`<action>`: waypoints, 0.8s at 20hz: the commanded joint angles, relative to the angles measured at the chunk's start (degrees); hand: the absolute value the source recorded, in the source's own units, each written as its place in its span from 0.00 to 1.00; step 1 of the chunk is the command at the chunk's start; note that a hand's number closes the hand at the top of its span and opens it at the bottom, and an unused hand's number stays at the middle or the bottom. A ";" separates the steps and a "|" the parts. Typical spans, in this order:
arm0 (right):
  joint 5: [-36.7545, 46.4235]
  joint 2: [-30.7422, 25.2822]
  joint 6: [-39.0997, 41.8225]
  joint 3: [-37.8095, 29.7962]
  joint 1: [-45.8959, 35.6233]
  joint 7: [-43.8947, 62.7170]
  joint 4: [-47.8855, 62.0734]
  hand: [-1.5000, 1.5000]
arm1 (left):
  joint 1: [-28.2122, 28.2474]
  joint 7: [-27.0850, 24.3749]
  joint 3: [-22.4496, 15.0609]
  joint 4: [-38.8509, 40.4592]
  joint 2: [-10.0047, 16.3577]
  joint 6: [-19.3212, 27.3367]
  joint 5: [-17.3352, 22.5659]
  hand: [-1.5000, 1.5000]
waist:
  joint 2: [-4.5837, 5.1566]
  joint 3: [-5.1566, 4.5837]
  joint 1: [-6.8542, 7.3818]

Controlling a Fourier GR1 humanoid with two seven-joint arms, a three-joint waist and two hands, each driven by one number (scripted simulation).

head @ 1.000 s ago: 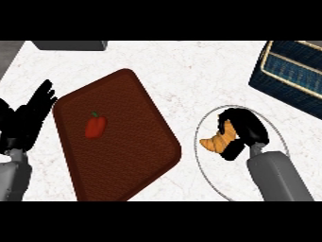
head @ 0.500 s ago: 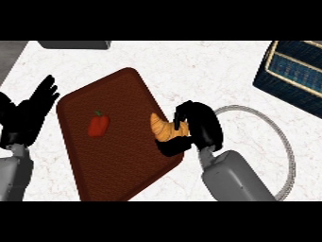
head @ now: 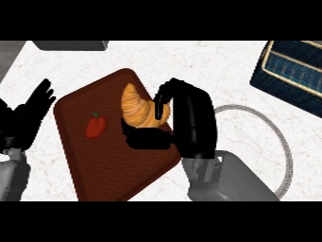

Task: Pick the croissant from the placemat and place it in the basket

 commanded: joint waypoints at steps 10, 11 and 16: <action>6.93 -1.86 12.74 -18.42 -21.49 11.04 2.83 1.00 | 1.88 1.85 0.79 -4.08 0.88 -1.32 1.14 0.50 | 0.31 0.02 0.46; 6.02 -4.02 11.46 -19.67 -20.02 7.10 4.69 1.00 | -3.46 2.60 2.30 0.90 2.38 -1.37 1.45 0.50 | 0.53 0.02 -0.05; 6.73 -7.18 15.08 -26.08 -28.05 9.16 7.14 1.00 | 1.15 3.98 -0.35 -4.37 -0.79 -0.69 1.06 0.50 | 0.31 0.03 0.26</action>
